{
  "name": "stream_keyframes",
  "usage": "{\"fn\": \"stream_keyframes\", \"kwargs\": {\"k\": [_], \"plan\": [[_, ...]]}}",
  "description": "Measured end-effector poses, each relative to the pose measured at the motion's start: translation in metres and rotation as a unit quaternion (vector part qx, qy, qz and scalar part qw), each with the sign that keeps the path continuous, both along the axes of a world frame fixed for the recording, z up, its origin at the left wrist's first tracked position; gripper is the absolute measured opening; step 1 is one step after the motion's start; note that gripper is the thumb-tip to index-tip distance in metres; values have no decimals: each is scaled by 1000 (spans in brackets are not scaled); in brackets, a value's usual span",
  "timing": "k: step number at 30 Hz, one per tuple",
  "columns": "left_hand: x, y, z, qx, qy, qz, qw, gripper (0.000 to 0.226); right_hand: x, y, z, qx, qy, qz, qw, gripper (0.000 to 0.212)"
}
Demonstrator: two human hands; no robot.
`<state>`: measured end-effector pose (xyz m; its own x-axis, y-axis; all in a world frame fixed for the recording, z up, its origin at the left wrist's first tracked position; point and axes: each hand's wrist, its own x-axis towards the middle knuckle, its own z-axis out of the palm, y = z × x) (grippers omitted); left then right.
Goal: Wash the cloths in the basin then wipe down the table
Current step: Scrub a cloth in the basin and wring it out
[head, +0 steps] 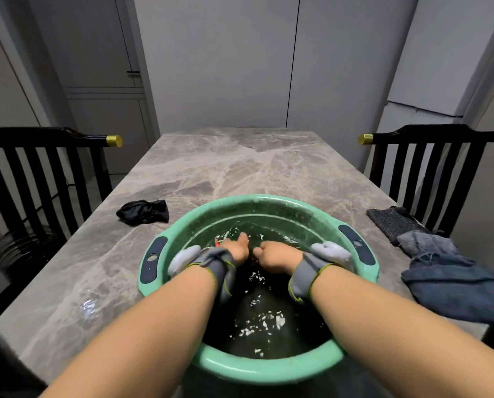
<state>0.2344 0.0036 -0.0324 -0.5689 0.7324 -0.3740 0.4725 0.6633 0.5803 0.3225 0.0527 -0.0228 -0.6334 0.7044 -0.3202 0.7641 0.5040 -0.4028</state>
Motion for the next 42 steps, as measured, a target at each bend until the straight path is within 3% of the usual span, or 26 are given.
{"fn": "stream_keyframes", "kwargs": {"k": [2,4,6,7,10,12,14,18,22,24,25,28,30,33,37,40,42], "plan": [[-5,3,15,116,-150,75,979,57,-7,-5,7,-45,156,-29,986,28],[-8,3,24,207,-298,87,928,60,-12,-8,13,-43,330,-57,941,34],[-10,-2,32,271,-482,127,823,63,-13,-17,23,-19,468,-61,881,20],[-10,-1,32,296,-537,139,777,59,-11,-20,26,9,497,-49,866,14],[-9,0,39,348,-601,86,715,52,-12,-25,30,131,458,10,879,60],[-6,-1,38,365,-598,60,711,61,-12,-27,31,126,488,24,863,61],[-1,-5,39,378,-594,49,709,53,-14,-28,30,166,519,29,838,50],[5,-1,37,383,-572,64,722,37,-18,-26,27,226,535,-1,814,47],[14,1,38,398,-541,84,737,36,-14,-25,28,209,539,-19,816,32],[17,-2,40,376,-521,82,762,35,-14,-22,27,176,541,-35,822,32],[15,-3,40,362,-476,75,798,36,-15,-21,26,149,535,-48,830,34],[12,-1,42,301,-218,51,927,42,-15,-9,21,51,526,-72,846,34],[9,3,40,223,-69,32,972,47,-12,2,22,-13,509,-105,854,39],[10,5,33,172,83,2,982,51,0,17,25,-61,385,-153,908,41],[-5,6,11,91,160,0,983,48,13,22,14,80,71,-101,989,10],[-16,1,-3,-24,179,-77,981,39,16,15,8,47,-31,-22,998,44],[-13,-2,-11,-68,169,-115,977,33,16,11,11,10,-44,31,998,44]]}}
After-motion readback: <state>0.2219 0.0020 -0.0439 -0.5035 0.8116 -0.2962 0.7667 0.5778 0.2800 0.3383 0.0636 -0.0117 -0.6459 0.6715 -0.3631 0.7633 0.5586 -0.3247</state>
